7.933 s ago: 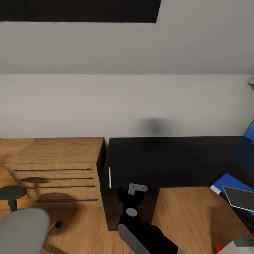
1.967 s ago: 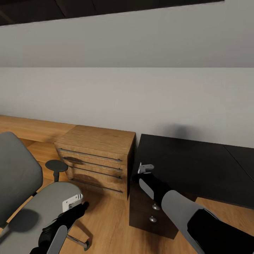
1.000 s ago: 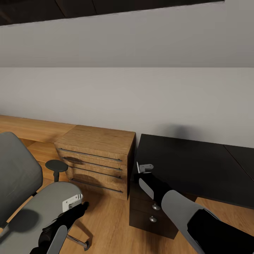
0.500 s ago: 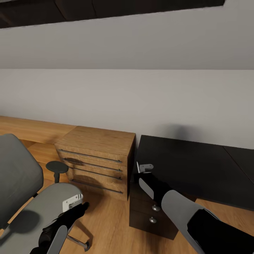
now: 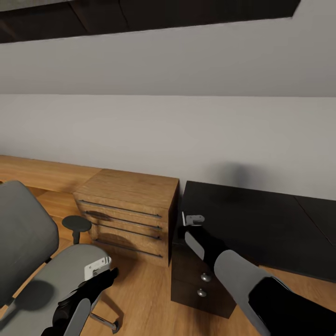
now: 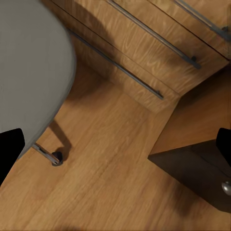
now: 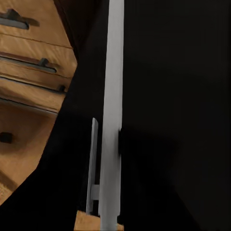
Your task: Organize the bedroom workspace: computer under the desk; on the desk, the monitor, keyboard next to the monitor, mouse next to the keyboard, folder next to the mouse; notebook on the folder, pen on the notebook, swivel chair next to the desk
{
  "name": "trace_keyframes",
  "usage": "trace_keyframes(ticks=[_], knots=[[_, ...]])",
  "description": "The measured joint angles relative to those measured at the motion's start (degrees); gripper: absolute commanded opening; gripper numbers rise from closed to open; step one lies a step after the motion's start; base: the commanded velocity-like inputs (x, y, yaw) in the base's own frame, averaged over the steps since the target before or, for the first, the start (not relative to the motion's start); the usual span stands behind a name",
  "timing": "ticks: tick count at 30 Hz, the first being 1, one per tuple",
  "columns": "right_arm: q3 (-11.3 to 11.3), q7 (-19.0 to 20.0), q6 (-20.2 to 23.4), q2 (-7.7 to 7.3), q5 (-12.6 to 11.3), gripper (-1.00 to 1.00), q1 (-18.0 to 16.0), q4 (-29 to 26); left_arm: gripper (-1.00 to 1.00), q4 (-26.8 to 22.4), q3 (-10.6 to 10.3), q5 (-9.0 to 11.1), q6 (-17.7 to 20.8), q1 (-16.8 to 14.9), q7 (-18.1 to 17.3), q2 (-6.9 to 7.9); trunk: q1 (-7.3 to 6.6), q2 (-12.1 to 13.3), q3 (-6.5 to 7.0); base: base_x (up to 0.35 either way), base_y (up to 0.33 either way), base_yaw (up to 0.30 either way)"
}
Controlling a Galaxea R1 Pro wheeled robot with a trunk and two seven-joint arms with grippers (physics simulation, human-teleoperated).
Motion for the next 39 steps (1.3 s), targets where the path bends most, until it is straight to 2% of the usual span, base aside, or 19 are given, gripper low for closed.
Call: trace_keyframes(ticks=[1,3,4,9,13,17,21,23,26,32,39], knots=[[-1.01,0.01,0.0,0.0,0.12,-1.0,0.0,-0.24,1.0,0.0,-0.07,-0.01,0.01,0.0,0.0,0.0,-0.22,0.4,0.18,0.0,0.0,0.0],[-4.28,-0.03,0.06,-1.21,0.25,-1.0,-0.01,-1.4,1.0,0.05,-0.42,-0.01,0.02,0.01,0.0,0.0,-0.66,1.2,0.54,0.0,0.0,0.0],[-5.09,-0.04,0.07,-1.55,0.22,-1.0,-0.01,-1.68,1.0,0.06,-0.5,-0.02,0.02,0.0,0.0,0.0,-0.88,1.61,0.72,0.0,0.0,0.0],[-15.95,-0.07,0.12,-4.95,0.33,-1.0,-0.02,-3.0,1.0,0.27,-1.54,0.01,0.02,0.01,0.01,0.0,-1.95,3.61,1.62,-0.194,0.0,0.0],[-20.44,-0.07,0.12,-6.38,0.29,-1.0,-0.02,-3.14,1.0,0.44,-1.86,0.08,0.02,0.0,0.03,0.01,-2.82,5.22,2.34,-0.311,0.0,-0.006],[-22.11,-0.09,0.12,-7.6,0.24,-1.0,-0.02,-3.56,1.0,1.11,-2.67,0.13,0.02,0.0,0.08,-0.06,-3.7,6.82,3.15,-0.319,-0.031,-0.143],[-22.43,-0.09,0.13,-8.35,0.23,-1.0,-0.01,-4.34,1.0,4.26,-8.28,0.14,-0.04,0.0,0.45,0.0,-4.61,8.43,4.02,-0.096,-0.017,-0.217],[-22.47,-0.09,0.13,-8.69,0.21,-1.0,-0.01,-4.4,1.0,5.4,-9.22,0.07,-0.04,0.0,0.5,0.0,-5.05,9.23,4.47,-0.019,-0.003,-0.231],[-23.16,-0.05,0.09,-9.08,0.22,-1.0,-0.01,-4.43,1.0,6.02,-9.69,0.05,-0.05,0.0,0.52,0.0,-5.71,10.43,5.14,-0.007,-0.001,-0.24],[-27.37,-0.09,0.0,-9.39,0.22,-1.0,-0.01,-4.52,1.0,6.24,-9.91,0.02,-0.05,0.0,0.49,0.0,-5.72,10.45,5.4,-0.001,0.0,-0.245],[-28.76,-0.11,-0.34,-10.72,0.09,-1.0,-0.03,-4.49,1.0,6.2,-9.93,-0.04,-0.11,0.01,0.45,0.0,-5.72,10.45,5.7,0.0,0.0,-0.256]])
